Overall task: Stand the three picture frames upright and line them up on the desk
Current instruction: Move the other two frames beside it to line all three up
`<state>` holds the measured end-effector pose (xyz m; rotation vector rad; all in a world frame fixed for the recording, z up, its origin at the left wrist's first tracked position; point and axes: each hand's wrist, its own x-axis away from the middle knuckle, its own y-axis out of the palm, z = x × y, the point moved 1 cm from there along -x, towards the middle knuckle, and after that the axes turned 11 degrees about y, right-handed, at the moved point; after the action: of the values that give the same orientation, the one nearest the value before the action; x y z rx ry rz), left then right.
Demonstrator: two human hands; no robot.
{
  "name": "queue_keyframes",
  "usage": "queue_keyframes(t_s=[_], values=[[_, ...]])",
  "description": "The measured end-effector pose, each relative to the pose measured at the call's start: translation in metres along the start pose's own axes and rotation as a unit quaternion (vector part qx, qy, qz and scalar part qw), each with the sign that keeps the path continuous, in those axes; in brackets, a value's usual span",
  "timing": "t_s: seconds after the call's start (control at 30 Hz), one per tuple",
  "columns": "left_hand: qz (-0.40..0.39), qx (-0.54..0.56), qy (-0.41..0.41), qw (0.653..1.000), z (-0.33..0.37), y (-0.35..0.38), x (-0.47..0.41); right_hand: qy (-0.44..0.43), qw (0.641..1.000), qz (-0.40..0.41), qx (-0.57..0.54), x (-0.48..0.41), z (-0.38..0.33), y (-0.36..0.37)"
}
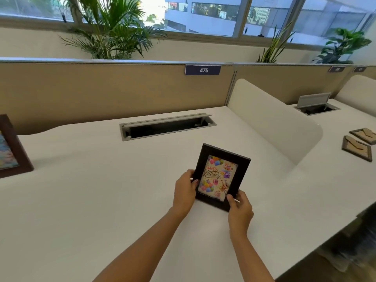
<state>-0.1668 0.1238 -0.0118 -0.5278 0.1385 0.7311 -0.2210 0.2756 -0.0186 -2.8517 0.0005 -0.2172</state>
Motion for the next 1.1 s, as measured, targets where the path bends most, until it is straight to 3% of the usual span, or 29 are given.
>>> queue_keyframes(t_s=[0.17, 0.7, 1.1], values=[[0.068, -0.019, 0.002, 0.997, -0.008, -0.032, 0.003, 0.007, 0.999, -0.034, -0.006, 0.011, -0.011, 0.031], [0.268, -0.087, -0.059, 0.958, -0.057, -0.222, 0.006, -0.065, 0.962, -0.264, 0.020, 0.095, -0.080, 0.200], [0.321, -0.128, -0.076, 0.935, -0.099, -0.317, -0.009, -0.084, 0.933, -0.347, 0.042, 0.136, -0.114, 0.300]])
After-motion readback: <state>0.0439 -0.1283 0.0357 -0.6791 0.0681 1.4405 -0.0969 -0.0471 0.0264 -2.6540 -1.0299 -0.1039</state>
